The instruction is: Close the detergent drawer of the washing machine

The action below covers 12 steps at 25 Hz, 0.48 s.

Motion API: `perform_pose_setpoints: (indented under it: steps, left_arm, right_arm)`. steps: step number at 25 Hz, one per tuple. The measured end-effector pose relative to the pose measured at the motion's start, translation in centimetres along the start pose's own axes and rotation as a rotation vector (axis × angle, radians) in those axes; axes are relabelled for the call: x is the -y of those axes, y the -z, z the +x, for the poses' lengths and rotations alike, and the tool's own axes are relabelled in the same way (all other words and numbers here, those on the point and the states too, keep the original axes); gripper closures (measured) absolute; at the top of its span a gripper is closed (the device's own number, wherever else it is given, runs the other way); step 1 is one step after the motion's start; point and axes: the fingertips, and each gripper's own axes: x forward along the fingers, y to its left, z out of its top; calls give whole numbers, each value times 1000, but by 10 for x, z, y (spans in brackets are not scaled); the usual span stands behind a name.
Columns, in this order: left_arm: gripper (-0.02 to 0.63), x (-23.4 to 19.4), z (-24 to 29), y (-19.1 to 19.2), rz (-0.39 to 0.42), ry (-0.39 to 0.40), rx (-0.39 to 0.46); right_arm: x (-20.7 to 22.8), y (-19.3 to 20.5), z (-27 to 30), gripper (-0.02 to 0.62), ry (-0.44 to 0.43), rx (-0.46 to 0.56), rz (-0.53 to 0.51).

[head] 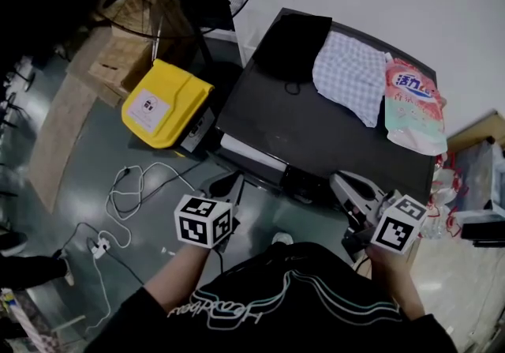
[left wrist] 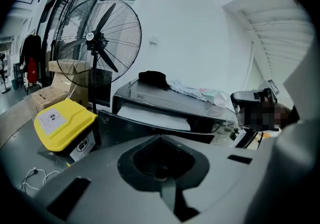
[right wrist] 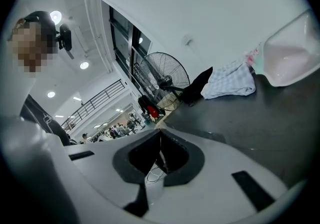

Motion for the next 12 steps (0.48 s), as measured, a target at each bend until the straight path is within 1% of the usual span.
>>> perform_pose_setpoints:
  steps: [12]
  left_arm:
    - [583,-1,5,-5,-8,-18,25]
  right_arm:
    - [17,-12,-5,568,-8,-3,-10]
